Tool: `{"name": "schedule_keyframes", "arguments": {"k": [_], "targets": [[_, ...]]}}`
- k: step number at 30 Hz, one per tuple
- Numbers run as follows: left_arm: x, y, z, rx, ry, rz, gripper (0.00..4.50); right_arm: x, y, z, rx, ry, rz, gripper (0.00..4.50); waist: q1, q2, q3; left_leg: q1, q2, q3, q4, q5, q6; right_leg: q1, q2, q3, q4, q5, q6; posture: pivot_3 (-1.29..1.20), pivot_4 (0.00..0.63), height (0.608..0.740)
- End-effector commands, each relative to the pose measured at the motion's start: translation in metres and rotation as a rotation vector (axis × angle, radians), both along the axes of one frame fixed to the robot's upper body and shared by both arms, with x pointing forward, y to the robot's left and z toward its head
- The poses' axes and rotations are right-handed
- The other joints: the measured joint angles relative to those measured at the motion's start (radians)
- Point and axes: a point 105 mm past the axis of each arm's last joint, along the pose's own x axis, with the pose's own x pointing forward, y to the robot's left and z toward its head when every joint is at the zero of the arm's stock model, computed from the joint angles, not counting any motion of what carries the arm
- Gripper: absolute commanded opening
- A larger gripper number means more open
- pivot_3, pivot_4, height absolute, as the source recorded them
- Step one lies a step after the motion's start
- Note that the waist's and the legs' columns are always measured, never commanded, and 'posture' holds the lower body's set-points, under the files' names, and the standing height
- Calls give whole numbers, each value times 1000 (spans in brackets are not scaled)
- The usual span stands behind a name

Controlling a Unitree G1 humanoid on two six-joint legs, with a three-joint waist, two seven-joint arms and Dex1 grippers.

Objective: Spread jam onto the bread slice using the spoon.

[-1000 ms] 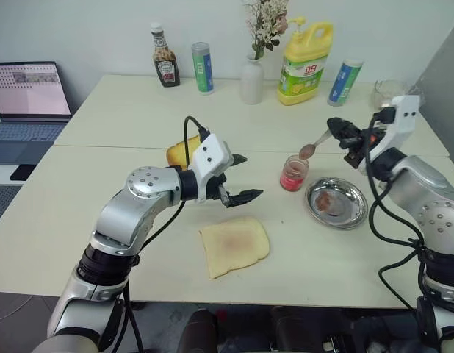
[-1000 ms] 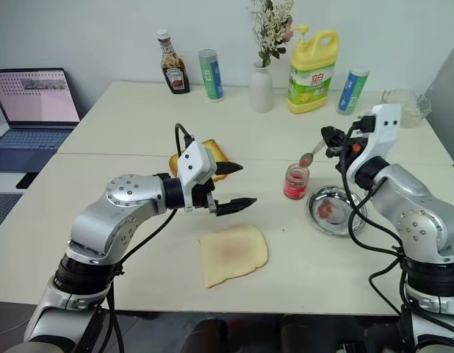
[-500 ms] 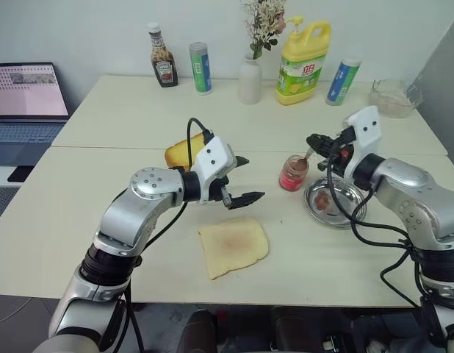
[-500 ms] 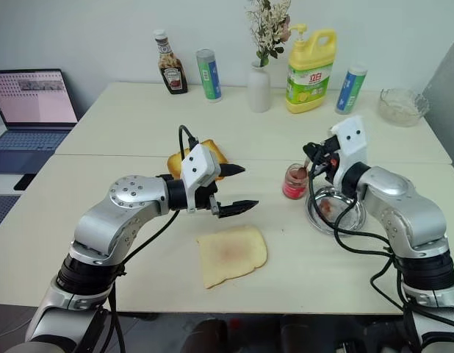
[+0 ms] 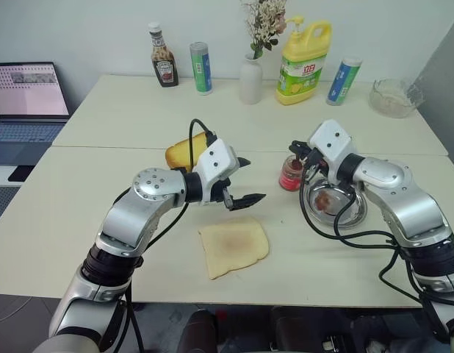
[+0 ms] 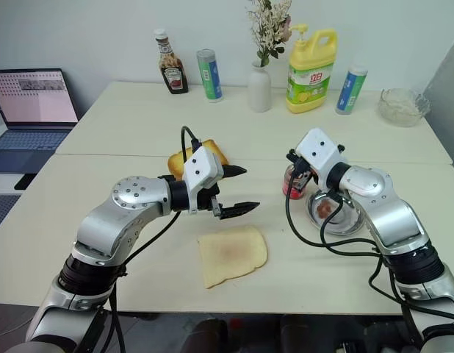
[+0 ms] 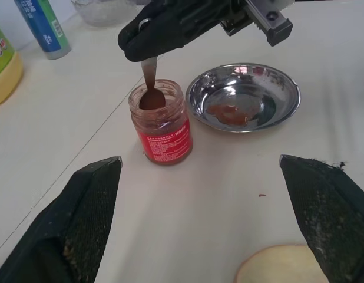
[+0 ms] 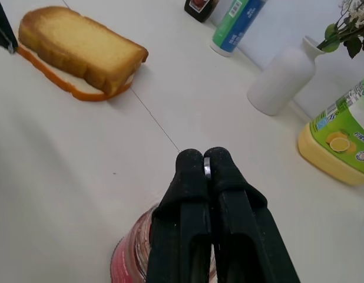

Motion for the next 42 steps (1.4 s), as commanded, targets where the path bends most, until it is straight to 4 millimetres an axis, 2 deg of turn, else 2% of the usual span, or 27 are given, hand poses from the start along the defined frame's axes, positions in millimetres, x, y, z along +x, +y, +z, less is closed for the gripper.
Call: {"name": "schedule_keyframes", "arguments": {"k": [1, 17, 27, 35, 42], "targets": [[-4, -4, 7, -7, -46, -20, 4500, 0, 1, 16, -22, -76, 17, 48, 0, 0, 0, 0, 0, 0, 0, 0, 0, 0, 0, 0, 0, 0, 0, 0, 150, 740], [-4, -4, 2, 0, -38, -18, 4500, 9, -2, -14, -30, 46, 12, 48, 0, 0, 0, 0, 0, 0, 0, 0, 0, 0, 0, 0, 0, 0, 0, 0, 150, 740], [-4, -1, -2, 3, -30, 3, 4500, 15, -10, -21, 212, 218, -100, 48, 0, 0, 0, 1, 0, 0, 0, 0, 0, 1, 0, 0, 1, 0, 0, 0, 150, 740], [-3, 2, -6, 10, -26, 13, 4500, 16, -12, -21, 302, 262, -138, 48, 0, 0, 0, 1, 0, 0, 0, 0, 0, 1, 0, 0, 1, 0, 0, 0, 150, 740], [4, 10, -13, 31, -26, 49, 4500, 19, -19, -23, 451, 323, -203, 48, -1, 0, 0, 1, 0, 0, 0, 0, 0, 1, 0, 0, 1, 0, -1, 0, 150, 740]]}}
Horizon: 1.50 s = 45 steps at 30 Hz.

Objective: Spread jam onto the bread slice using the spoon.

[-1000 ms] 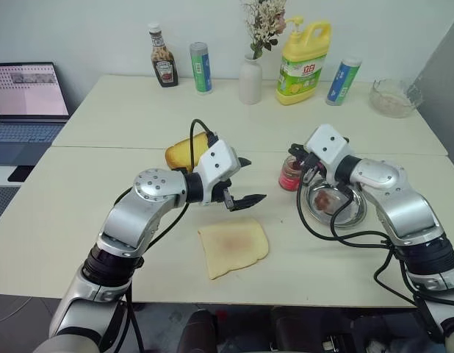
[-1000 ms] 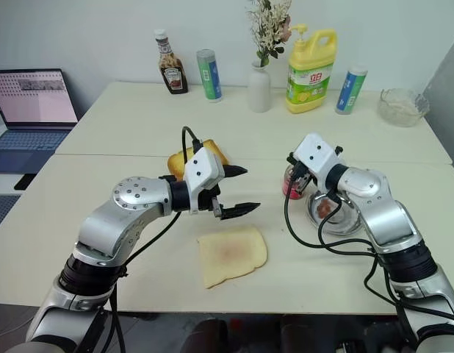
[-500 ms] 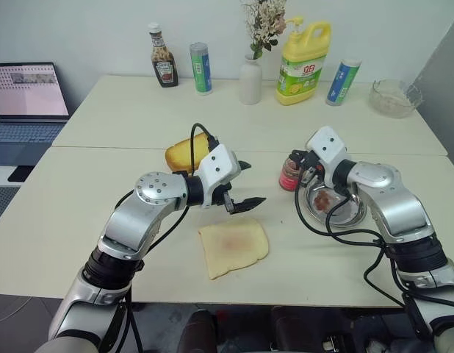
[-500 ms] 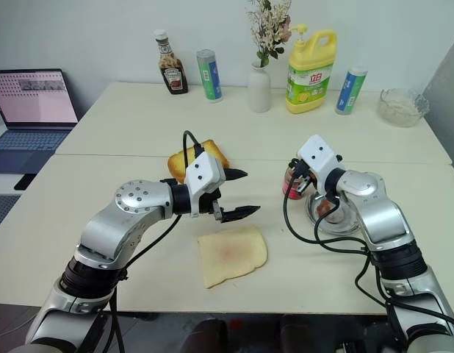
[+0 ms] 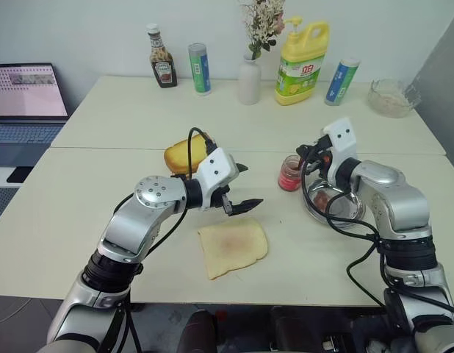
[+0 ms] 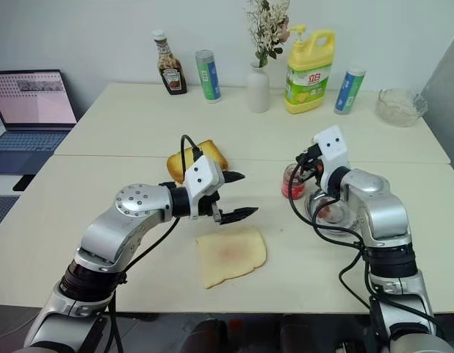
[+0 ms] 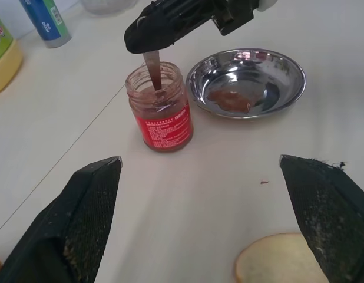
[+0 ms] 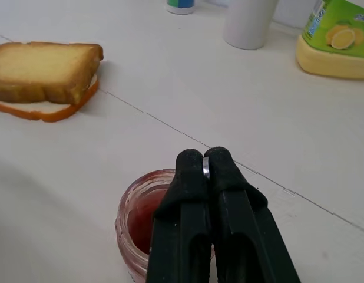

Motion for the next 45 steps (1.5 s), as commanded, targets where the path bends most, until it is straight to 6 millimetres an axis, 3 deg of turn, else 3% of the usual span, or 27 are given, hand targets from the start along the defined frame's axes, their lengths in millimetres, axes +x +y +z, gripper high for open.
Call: {"name": "schedule_keyframes", "arguments": {"k": [1, 23, 36, 45], "targets": [[2, 5, 3, 8, -35, 11, 4500, -1, 1, -2, 56, 41, -1, 48, -1, 0, 0, 0, 0, 0, 0, 0, 0, 0, 0, 0, 0, 0, 0, 0, 150, 740], [2, 1, 0, 16, -31, -9, 4500, 1, -7, 5, 302, 122, -89, 48, -1, 0, 0, 0, 0, 0, 0, 0, 0, 0, 0, 0, 0, 0, 0, 0, 150, 740], [2, -1, 0, 18, -35, -18, 4500, 0, -20, 8, 563, 182, -150, 48, -1, 0, 0, -1, 0, 0, 0, 0, 0, 0, 0, 0, 0, 0, 0, 0, 150, 740], [2, -2, 0, 24, -38, -21, 4500, 1, -18, 16, 613, 176, -147, 48, -2, 0, 0, -1, 0, 0, -1, 0, 0, -1, 0, 0, 0, 0, 0, 0, 150, 740]]}}
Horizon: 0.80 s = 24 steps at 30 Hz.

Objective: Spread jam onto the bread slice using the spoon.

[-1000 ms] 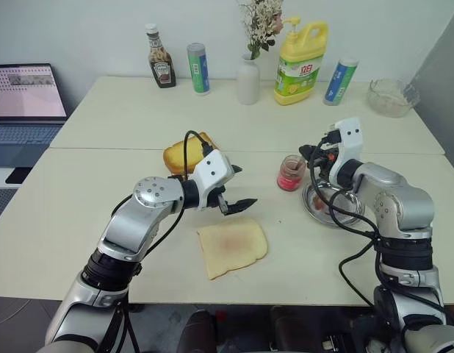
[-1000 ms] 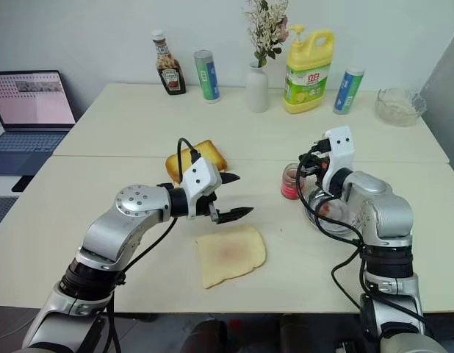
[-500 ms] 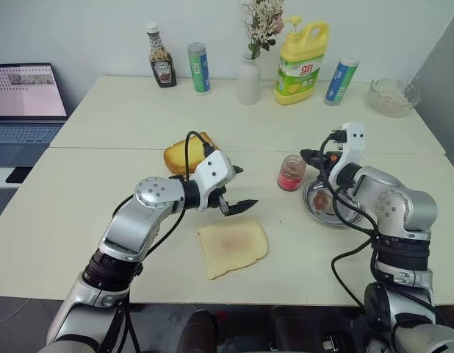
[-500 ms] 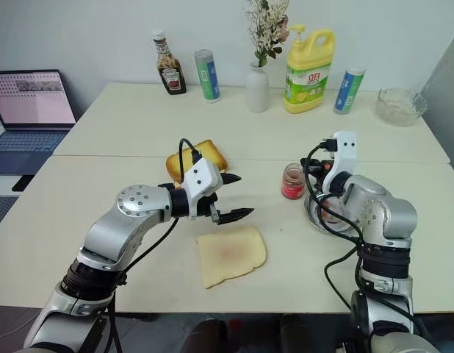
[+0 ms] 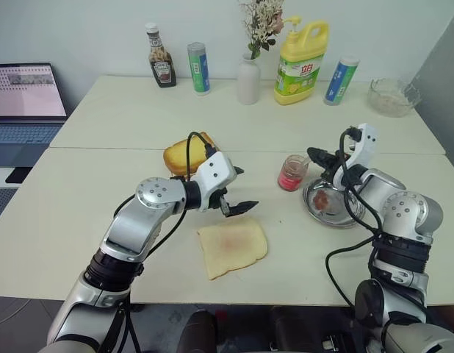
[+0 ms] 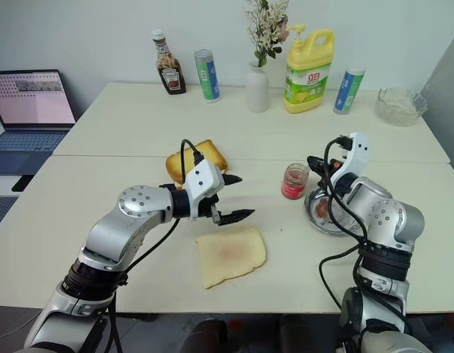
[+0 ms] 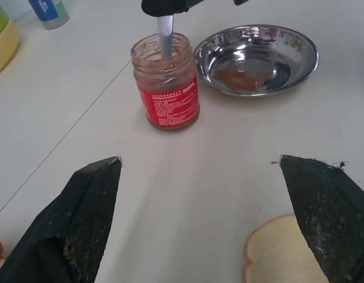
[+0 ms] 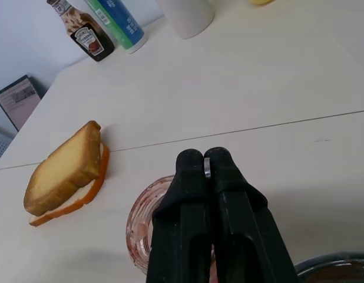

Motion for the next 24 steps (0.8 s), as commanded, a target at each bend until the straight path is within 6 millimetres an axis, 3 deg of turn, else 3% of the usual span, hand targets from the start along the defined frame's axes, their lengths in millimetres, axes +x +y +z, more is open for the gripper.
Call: {"name": "schedule_keyframes", "arguments": {"k": [1, 24], "targets": [[-2, -5, 10, -9, -52, -28, 4500, 0, 3, 22, 38, -67, 14, 48, 0, 0, 0, 0, 0, 0, 0, 0, 0, 0, 0, 0, 0, 0, 0, 0, 150, 740], [-1, -5, 5, -1, -57, -32, 4500, 0, -6, 29, 223, -6, -42, 48, -1, 0, 0, -1, 0, 1, -1, 0, 0, -2, 0, 1, 0, 0, 0, 0, 150, 740]]}}
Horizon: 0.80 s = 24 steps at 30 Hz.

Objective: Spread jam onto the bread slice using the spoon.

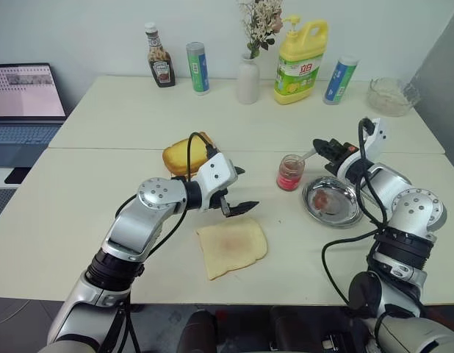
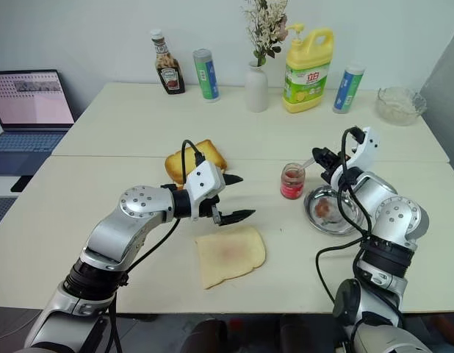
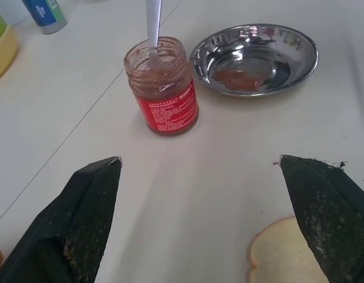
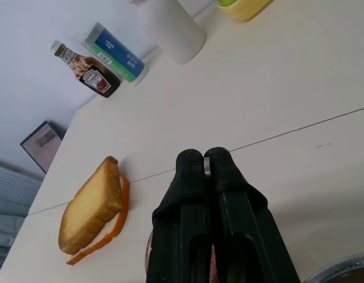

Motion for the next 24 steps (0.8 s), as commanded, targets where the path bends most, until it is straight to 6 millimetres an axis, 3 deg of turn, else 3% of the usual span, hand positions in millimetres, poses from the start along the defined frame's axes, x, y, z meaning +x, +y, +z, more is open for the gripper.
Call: {"name": "schedule_keyframes", "arguments": {"k": [1, 24], "targets": [[-2, -4, 5, -5, -34, -20, 4500, -2, 3, 18, 34, -53, 18, 48, 0, 0, 0, 0, 0, 0, 0, 0, 0, 0, 0, 0, 0, 0, 0, 0, 150, 740], [-3, -5, 5, -3, -37, -23, 4500, -8, -2, 22, 145, -8, -8, 48, 0, 0, 0, -1, 0, 0, 0, 0, 0, -2, 0, 1, 0, 0, 0, 0, 150, 740]]}}
